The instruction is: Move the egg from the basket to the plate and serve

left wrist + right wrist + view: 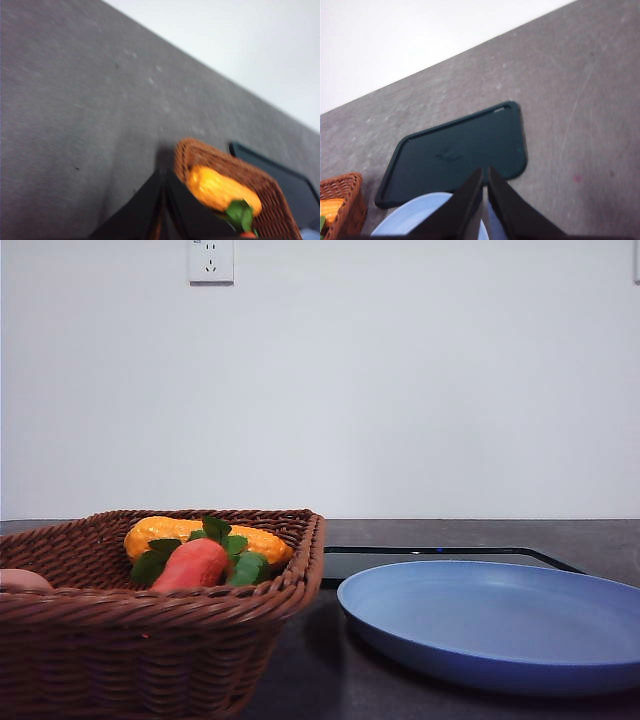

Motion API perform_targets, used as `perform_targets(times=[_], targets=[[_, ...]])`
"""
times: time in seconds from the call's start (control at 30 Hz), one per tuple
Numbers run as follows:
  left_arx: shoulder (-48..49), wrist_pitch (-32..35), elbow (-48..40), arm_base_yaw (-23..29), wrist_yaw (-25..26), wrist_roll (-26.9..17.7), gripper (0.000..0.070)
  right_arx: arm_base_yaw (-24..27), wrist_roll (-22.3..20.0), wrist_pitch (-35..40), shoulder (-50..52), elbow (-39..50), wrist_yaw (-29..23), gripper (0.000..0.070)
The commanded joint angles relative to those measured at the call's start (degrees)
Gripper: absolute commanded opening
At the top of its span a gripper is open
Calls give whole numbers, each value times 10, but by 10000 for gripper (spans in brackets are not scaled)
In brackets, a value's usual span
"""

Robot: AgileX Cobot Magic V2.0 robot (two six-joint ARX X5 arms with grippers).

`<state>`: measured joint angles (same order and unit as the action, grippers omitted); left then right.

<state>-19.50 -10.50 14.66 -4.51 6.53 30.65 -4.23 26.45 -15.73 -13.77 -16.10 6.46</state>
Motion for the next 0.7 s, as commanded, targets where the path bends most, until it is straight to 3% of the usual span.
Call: perform_targets(times=[0.0,0.2,0.37,0.57,0.67], targets=[[-42,6,33,0,22,-47,0,-1,-40,-1,-23,-26,2,0],[-181,-27,134,-2,99,-106,0,-1,-80,-44,-124,-108,18,0],[-283,-103,222,-24,148,-158,0,-1,-110,-84,-212,-165,90,0],[-367,-222,307,-72,156,-219,0,-1,-126,-139,-302,-196,179,0],[-387,-244,321,-95,156,-227,0,-1,-135,-166,-337,-196,199,0]])
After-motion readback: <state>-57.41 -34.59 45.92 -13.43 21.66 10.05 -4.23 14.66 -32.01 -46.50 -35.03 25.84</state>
